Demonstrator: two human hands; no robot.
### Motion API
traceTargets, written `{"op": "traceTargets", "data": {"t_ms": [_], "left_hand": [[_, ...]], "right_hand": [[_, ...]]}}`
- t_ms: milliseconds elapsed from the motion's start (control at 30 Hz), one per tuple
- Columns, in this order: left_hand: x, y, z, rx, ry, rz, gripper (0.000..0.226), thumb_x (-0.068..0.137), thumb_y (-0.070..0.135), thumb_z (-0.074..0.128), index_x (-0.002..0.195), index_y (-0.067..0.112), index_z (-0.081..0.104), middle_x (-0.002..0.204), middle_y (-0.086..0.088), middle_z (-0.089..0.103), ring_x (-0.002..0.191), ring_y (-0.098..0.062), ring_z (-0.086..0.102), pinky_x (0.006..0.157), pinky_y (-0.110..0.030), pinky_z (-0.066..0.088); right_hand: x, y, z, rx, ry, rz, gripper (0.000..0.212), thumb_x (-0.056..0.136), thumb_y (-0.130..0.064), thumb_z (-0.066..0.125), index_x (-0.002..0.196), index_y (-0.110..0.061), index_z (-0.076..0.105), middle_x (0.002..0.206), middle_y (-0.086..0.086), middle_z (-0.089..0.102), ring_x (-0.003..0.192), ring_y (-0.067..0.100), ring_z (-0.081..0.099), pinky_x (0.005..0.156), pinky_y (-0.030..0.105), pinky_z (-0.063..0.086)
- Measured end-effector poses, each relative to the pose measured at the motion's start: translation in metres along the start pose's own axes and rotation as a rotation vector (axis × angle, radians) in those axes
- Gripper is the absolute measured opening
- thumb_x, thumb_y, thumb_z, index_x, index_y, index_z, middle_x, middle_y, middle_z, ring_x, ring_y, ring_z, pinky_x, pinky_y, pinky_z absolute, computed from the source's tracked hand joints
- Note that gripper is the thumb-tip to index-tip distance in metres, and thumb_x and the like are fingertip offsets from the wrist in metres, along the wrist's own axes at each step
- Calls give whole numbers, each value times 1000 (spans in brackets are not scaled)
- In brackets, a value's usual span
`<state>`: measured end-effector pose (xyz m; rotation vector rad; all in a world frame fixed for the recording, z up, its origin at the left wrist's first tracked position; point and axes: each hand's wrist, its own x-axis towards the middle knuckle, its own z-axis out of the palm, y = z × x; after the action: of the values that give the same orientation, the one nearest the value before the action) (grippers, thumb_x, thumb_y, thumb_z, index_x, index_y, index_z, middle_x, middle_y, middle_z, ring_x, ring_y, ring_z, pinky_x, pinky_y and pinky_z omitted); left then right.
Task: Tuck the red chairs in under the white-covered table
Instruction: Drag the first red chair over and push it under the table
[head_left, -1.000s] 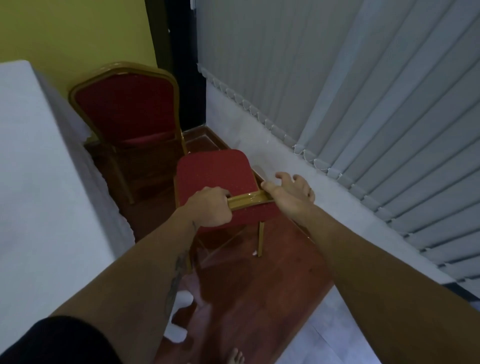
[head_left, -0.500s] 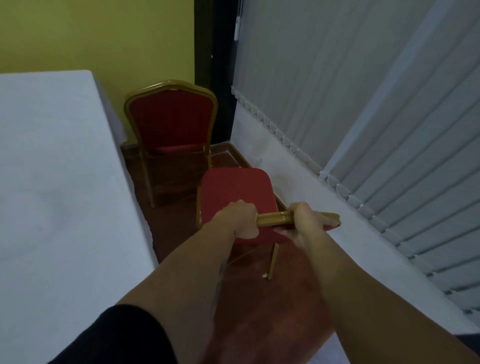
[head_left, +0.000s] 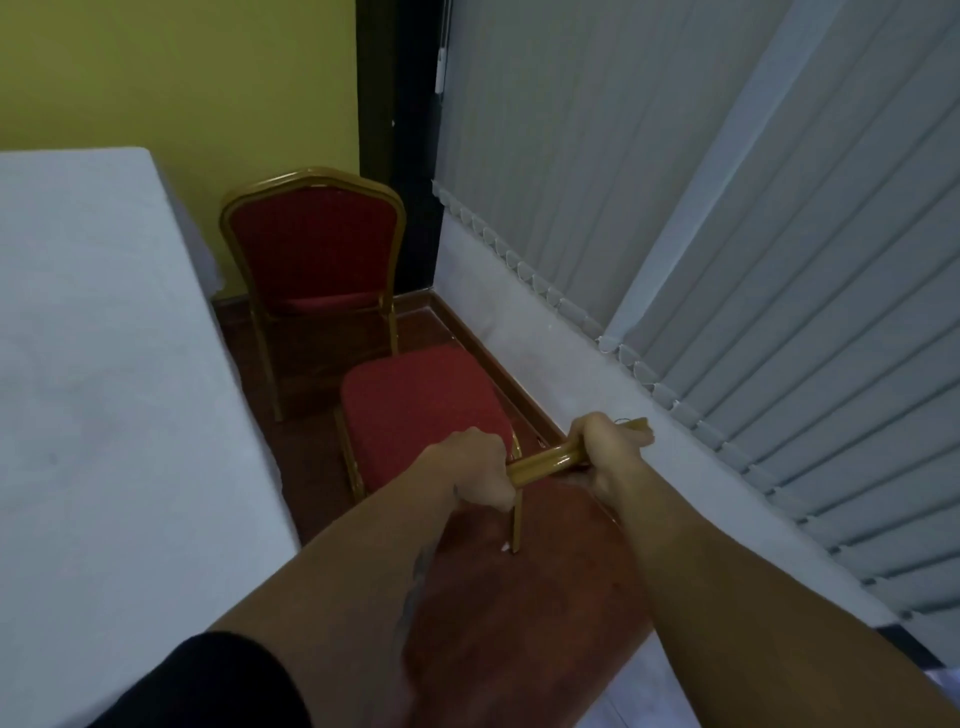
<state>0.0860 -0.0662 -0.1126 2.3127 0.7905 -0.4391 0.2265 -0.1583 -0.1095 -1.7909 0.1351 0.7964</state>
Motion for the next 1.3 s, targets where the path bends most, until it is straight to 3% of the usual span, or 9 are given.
{"op": "traceTargets", "data": {"t_ms": [133, 200, 333, 533, 700, 933, 1033, 1167, 1300], "left_hand": [[-2, -8, 7, -49, -8, -55, 61, 70, 40, 70, 129, 24, 69, 113, -5, 68, 100, -26, 67, 90, -42, 60], [-1, -9, 7, -47, -66, -81, 72, 77, 42, 68, 146, 27, 53, 128, -5, 62, 112, -27, 62, 99, -44, 55], [5, 0, 3, 23, -189, -181, 79, 82, 39, 66, 156, 30, 38, 138, -4, 53, 120, -28, 55, 102, -42, 49], [19, 27, -7, 89, -208, -341, 73, 80, 28, 70, 149, 22, 46, 133, -7, 57, 117, -29, 58, 100, -46, 52], [37, 63, -6, 114, -116, -418, 66, 75, 31, 74, 136, 18, 53, 124, -8, 60, 109, -30, 61, 96, -48, 55], [51, 93, 6, 30, -101, -498, 58, 75, 32, 74, 128, 15, 60, 116, -7, 65, 102, -27, 66, 91, -44, 58], [51, 96, 0, 0, -104, -541, 59, 75, 31, 75, 129, 14, 61, 115, -8, 66, 97, -26, 66, 82, -38, 58], [42, 83, -20, -60, -78, -612, 55, 74, 32, 76, 124, 11, 64, 110, -8, 66, 79, -21, 62, 74, -35, 55], [32, 63, -39, -90, -51, -670, 54, 70, 33, 78, 118, 12, 66, 108, -7, 66, 94, -25, 64, 76, -36, 56]], "right_hand": [[21, -4, -25, -2, -96, 82, 54, 80, -5, 63, 131, 2, 50, 100, 24, 70, 82, 35, 73, 51, 50, 60], [32, -10, -36, -64, -184, 122, 31, 86, -11, 63, 114, -1, 55, 122, 26, 65, 98, 39, 70, 51, 51, 61], [59, -21, -52, -104, -263, 169, 15, 93, -12, 56, 105, -4, 53, 117, 23, 58, 102, 39, 66, 47, 50, 61], [98, -31, -46, -108, -117, 32, 15, 71, -2, 54, 86, -1, 55, 94, 18, 58, 80, 38, 65, 50, 44, 58], [126, -57, -51, -147, -121, 10, 19, 66, -8, 55, 84, -3, 58, 98, 19, 66, 85, 40, 69, 68, 58, 62], [141, -82, -54, -139, -162, 20, 8, 86, -13, 53, 87, -6, 55, 87, 12, 59, 79, 33, 63, 61, 50, 60], [139, -89, -48, -124, -247, 1, 13, 84, -11, 56, 95, -4, 59, 92, 15, 61, 83, 35, 64, 60, 48, 59], [135, -99, -35, -116, -491, 31, 39, 80, -14, 63, 118, -6, 62, 121, 20, 61, 106, 39, 62, 61, 46, 60], [108, -102, -19, -44, -670, 78, 39, 90, -13, 65, 128, -7, 56, 123, 19, 60, 104, 33, 61, 75, 52, 55]]}}
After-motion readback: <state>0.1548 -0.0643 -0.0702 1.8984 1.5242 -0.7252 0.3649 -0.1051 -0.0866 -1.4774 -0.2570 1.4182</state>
